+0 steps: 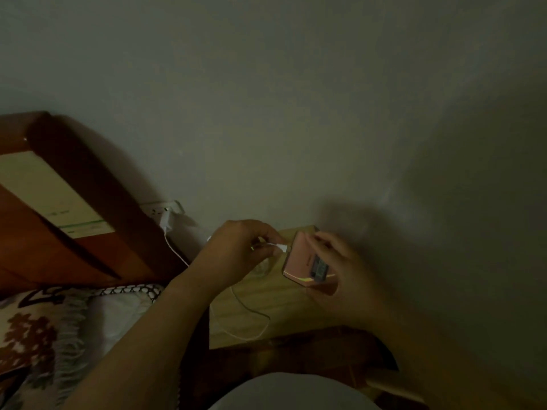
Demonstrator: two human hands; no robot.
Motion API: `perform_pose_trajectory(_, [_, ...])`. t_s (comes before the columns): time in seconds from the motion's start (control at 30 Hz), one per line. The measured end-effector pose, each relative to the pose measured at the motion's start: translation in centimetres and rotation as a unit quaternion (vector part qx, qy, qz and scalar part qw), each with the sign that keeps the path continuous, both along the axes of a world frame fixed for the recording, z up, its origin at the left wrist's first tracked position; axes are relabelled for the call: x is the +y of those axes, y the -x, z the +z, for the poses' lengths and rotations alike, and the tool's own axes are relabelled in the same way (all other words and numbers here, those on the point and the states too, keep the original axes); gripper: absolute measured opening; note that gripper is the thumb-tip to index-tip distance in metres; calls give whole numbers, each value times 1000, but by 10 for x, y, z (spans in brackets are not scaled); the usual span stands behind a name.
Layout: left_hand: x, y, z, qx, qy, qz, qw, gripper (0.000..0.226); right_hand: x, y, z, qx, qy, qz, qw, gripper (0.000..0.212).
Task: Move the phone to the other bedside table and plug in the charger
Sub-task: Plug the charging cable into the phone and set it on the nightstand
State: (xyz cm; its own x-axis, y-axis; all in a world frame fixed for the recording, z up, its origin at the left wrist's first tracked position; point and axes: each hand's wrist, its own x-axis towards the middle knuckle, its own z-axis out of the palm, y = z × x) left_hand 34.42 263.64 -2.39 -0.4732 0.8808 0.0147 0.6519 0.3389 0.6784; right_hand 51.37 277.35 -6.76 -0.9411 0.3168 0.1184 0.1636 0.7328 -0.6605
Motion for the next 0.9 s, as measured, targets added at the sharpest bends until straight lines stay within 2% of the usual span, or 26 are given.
perform_pose_trajectory(0.37, [7, -3, -7, 32, -20, -34, 999, 9, -1, -8, -1, -12, -24, -23, 999, 79])
perform_pose_trajectory(0.9, [-4, -18, -16, 10, -42, -21, 999, 9, -9, -15, 2, -31, -31, 2, 999, 81])
